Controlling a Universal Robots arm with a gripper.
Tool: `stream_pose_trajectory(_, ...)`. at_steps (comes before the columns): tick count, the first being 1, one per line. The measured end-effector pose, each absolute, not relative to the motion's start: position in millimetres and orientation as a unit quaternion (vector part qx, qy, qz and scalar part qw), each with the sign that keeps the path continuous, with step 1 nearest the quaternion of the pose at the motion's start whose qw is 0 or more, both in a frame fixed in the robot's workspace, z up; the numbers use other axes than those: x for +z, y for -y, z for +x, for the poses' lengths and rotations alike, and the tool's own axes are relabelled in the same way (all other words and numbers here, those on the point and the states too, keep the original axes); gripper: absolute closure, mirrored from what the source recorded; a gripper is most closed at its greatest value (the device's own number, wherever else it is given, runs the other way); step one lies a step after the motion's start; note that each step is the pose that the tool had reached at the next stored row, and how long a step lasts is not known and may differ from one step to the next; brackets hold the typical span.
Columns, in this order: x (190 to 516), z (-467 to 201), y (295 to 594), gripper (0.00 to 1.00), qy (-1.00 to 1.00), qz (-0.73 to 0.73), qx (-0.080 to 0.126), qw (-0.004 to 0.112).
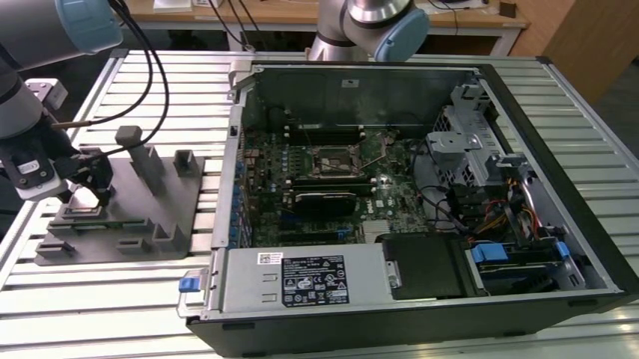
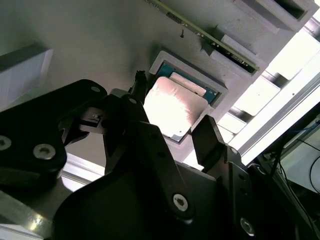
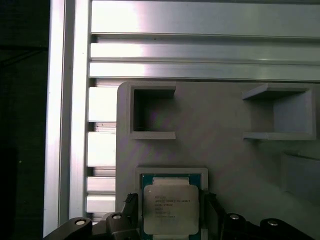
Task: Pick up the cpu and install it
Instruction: 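Pick up the cpu and move it towards the insertion slot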
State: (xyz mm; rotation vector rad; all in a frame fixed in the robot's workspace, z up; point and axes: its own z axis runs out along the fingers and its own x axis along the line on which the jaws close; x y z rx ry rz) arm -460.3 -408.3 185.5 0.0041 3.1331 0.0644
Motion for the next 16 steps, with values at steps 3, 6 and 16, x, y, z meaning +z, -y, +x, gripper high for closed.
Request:
stream_pose_trajectory(3, 185.8, -460.3, 408.3, 0.38, -1.0, 0.001, 0.021, 0.004)
stream_pose_trajectory(6, 186.3, -460.3, 408.3, 0.47, -1.0, 0.001, 0.021, 0.004)
stream_pose_trajectory(16, 195.4, -460.3, 408.3, 0.47, -1.0, 0.001, 0.021, 0.004)
